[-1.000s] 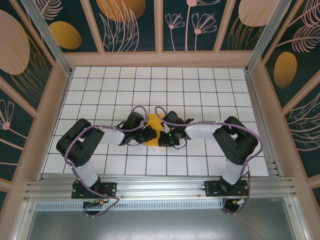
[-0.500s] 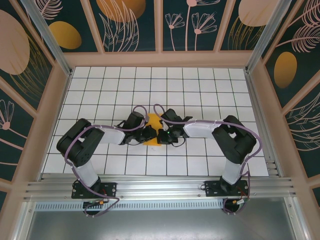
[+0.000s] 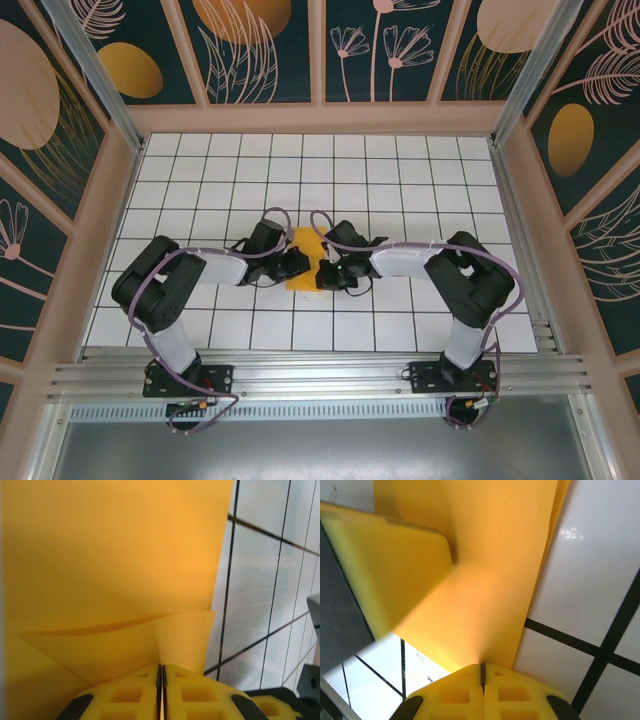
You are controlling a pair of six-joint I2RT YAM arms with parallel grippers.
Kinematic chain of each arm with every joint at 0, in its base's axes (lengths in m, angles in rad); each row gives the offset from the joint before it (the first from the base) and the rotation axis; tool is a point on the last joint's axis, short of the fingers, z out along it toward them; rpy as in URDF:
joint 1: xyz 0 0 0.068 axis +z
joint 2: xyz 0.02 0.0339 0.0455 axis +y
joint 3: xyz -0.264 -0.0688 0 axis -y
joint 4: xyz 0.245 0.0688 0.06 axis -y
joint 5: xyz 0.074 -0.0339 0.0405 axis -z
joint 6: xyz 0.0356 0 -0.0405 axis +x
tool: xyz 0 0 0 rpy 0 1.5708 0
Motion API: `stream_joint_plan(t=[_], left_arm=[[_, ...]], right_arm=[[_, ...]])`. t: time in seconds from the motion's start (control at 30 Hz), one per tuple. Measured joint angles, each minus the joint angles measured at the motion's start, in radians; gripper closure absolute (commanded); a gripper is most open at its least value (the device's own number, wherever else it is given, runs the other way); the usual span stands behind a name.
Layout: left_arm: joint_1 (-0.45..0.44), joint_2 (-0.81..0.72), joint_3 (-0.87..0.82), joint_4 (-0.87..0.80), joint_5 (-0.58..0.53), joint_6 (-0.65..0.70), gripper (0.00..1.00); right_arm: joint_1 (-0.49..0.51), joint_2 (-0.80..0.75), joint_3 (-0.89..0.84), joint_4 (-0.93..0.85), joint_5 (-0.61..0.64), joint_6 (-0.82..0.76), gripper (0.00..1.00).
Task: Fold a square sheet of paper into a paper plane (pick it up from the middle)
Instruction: Fold the triangle a second time at the center of the table.
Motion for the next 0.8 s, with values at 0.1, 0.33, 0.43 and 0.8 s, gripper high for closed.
stream_joint_plan(t=[0.1, 0.33, 0.43, 0.8], left_arm=[[0.034, 0.005, 0.011, -0.011, -0.003, 0.013, 0.86], [0.074, 0.026, 0.061, -0.060, -0.026, 0.056, 0.85], [0.092, 0.030, 0.078, -0.078, -0.045, 0.079, 0.84], [0.175, 0.017, 0.128, -0.109, -0.117, 0.124, 0.67]], right_arm=[[0.000, -0.002, -0.005, 0.007, 0.000, 0.000, 0.95], [0.000, -0.005, -0.012, 0.017, 0.000, 0.000, 0.95], [0.000, -0.005, -0.013, 0.018, 0.000, 0.000, 0.95], [0.000, -0.008, 0.020, -0.022, 0.018, 0.010, 0.87]])
